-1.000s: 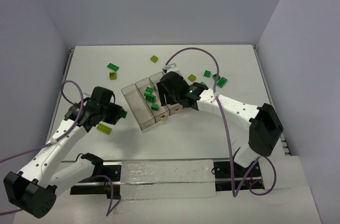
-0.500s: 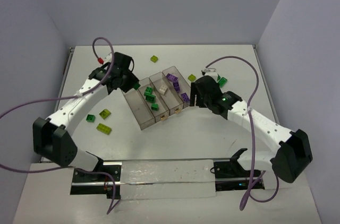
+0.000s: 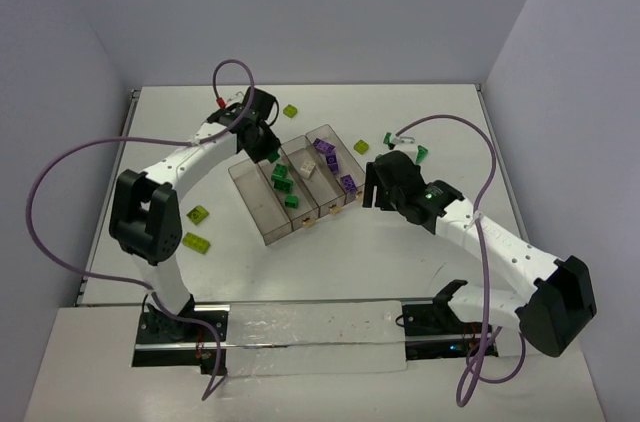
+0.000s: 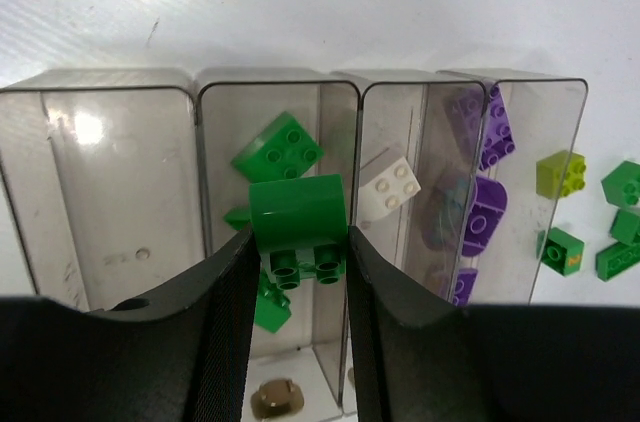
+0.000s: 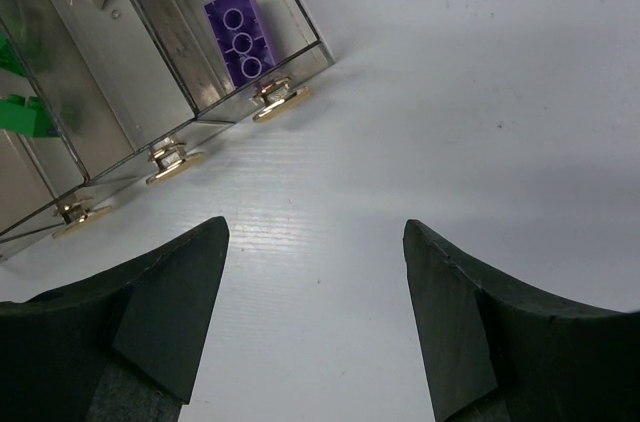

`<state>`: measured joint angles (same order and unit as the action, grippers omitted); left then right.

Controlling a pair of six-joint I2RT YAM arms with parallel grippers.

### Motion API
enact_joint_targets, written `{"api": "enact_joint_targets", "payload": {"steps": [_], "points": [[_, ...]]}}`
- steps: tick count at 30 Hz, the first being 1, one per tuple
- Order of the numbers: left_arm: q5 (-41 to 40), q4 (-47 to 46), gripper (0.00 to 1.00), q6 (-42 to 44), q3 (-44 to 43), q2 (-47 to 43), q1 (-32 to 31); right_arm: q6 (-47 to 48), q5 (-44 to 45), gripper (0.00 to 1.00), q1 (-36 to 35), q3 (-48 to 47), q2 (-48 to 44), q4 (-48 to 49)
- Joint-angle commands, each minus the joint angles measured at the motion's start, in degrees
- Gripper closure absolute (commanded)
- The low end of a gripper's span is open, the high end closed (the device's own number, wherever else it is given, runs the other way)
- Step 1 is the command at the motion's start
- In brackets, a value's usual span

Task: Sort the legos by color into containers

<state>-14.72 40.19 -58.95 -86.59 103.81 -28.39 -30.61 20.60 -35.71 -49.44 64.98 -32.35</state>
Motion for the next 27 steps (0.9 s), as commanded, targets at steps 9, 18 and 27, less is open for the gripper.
{"api": "enact_joint_targets", "payload": {"steps": [9, 18, 27], "points": [[-2.5, 2.7, 0.14, 2.2, -7.7, 5.7, -0.7, 0.5, -0.5, 0.19, 6.8, -0.2, -2.6, 1.1], [-5.3, 3.0, 0.07, 7.4, -5.4, -4.2, -3.7, 2.4, -5.3, 0.22, 17.0, -6.4, 9.2, 6.9], [-2.6, -2.3, 0.08, 13.2, 5.7, -22.3, -7.2, 8.9, -6.9, 0.48, 18.7, -19.2, 25.9, 7.3]]}}
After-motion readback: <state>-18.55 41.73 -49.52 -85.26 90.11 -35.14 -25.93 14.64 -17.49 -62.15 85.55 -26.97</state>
